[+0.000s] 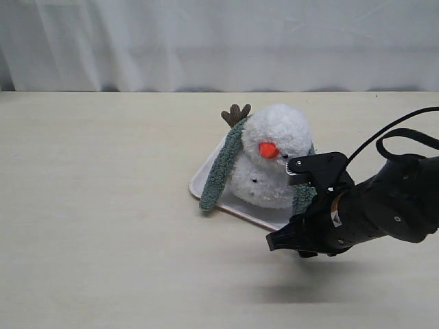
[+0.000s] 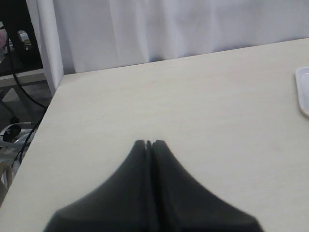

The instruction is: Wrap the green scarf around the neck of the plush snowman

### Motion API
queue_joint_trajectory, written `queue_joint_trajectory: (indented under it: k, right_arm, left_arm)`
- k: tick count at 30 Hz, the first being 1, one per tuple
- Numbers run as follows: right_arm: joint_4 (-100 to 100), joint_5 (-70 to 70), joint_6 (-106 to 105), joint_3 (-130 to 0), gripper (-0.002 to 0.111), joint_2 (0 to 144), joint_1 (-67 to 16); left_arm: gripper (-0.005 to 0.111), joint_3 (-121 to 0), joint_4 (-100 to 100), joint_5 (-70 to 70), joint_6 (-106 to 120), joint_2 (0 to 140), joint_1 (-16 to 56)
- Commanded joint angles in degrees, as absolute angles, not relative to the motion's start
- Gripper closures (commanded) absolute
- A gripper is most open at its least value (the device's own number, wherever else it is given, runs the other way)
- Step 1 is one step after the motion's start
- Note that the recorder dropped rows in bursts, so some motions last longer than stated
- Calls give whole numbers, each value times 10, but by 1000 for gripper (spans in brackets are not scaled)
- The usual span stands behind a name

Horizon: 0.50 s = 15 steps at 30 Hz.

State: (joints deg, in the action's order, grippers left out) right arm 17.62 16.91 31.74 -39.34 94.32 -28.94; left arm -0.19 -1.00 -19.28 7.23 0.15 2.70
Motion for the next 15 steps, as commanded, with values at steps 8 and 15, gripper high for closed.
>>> queue_joint_trajectory:
  k: [8, 15]
  right_arm:
    - [189, 128, 304, -392, 63, 926, -285]
    - [183, 108, 308, -392, 63, 950, -240]
  left_arm:
    - [107, 0, -8, -185, 72, 0, 26]
    - [107, 0, -8, -185, 72, 0, 26]
